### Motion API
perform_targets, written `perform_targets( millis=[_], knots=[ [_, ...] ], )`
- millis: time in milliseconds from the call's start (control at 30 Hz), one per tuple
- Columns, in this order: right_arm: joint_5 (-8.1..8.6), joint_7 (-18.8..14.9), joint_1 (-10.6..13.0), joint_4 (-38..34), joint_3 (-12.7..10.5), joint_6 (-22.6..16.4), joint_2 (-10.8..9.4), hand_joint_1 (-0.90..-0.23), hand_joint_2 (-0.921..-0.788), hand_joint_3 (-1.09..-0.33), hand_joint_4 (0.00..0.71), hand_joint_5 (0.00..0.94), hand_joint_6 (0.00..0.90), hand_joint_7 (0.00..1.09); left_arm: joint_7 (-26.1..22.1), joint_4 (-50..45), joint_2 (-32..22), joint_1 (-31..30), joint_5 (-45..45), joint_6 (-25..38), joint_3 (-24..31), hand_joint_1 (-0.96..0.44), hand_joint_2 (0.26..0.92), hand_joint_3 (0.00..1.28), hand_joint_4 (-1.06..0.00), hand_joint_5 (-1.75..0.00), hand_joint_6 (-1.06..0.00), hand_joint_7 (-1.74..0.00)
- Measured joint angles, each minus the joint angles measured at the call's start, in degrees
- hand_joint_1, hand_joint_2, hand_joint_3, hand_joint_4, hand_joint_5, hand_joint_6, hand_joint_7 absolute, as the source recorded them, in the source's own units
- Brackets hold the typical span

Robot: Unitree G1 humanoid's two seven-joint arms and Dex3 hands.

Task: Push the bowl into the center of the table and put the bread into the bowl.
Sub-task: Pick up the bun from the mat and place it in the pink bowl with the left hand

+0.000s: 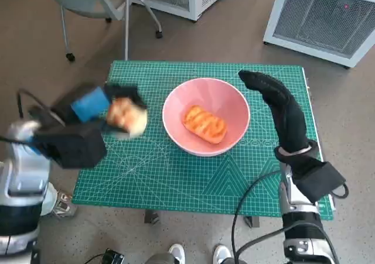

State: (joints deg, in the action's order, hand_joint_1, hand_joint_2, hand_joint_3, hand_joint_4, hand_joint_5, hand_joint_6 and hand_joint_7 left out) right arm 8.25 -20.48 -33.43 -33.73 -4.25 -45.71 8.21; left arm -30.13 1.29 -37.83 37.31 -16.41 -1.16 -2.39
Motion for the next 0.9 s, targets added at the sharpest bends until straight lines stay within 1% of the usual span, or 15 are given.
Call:
perform_targets(
  millis=[167, 267, 367, 500, 600, 733, 900],
  knots=[
    [0.14, 0.00, 0.19, 0.31, -0.03, 0.04, -0.02, -0.734, -0.921, -0.835, 0.088, 0.000, -0.001, 0.33, 1.78, -0.07, 2.83, 3.46, -0.89, 0.08, -1.73, 0.00, 0.908, 0.01, -0.81, -0.95, -0.70, -1.17],
    [0.45, 0.00, 0.30, 0.40, -0.08, 0.05, 0.01, -0.733, -0.921, -0.836, 0.084, 0.000, -0.001, 0.33, 1.80, 0.46, 4.45, 5.98, -1.70, -0.09, -3.73, 0.00, 0.905, 0.00, -0.81, -0.95, -0.71, -1.16],
    [0.53, 0.00, 0.52, 0.59, -0.15, 0.05, 0.07, -0.733, -0.921, -0.836, 0.082, 0.000, -0.001, 0.33, 1.54, 1.13, 6.13, 8.97, -2.79, 0.11, -6.03, 0.00, 0.912, 0.01, -0.79, -0.99, -0.70, -1.17],
    [0.55, 0.00, 0.65, 0.75, -0.23, 0.09, 0.08, -0.732, -0.921, -0.837, 0.080, 0.000, -0.001, 0.33, 1.38, 3.28, 9.13, 13.41, -4.00, 0.05, -9.06, 0.00, 0.908, 0.01, -0.79, -1.01, -0.70, -1.14],
    [0.55, 0.00, 0.79, 1.20, -0.28, 0.14, 0.12, -0.732, -0.921, -0.839, 0.079, 0.000, -0.001, 0.33, 1.82, 6.51, 11.52, 16.44, -4.84, -1.42, -11.12, 0.00, 0.901, 0.01, -0.81, -1.01, -0.72, -1.10],
    [0.55, 0.02, 1.09, 2.11, -0.34, 0.44, 0.16, -0.732, -0.921, -0.840, 0.077, 0.000, -0.001, 0.33, 3.29, 13.71, 14.85, 20.22, -6.53, -4.60, -14.04, 0.00, 0.897, 0.01, -0.82, -1.01, -0.73, -1.09],
    [0.55, 0.20, 1.65, 3.16, -0.50, 0.86, 0.33, -0.734, -0.921, -0.842, 0.075, 0.000, -0.001, 0.33, 4.00, 21.51, 17.73, 22.71, -8.56, -6.22, -17.01, 0.00, 0.901, 0.01, -0.81, -1.01, -0.72, -1.11]
  ],
)
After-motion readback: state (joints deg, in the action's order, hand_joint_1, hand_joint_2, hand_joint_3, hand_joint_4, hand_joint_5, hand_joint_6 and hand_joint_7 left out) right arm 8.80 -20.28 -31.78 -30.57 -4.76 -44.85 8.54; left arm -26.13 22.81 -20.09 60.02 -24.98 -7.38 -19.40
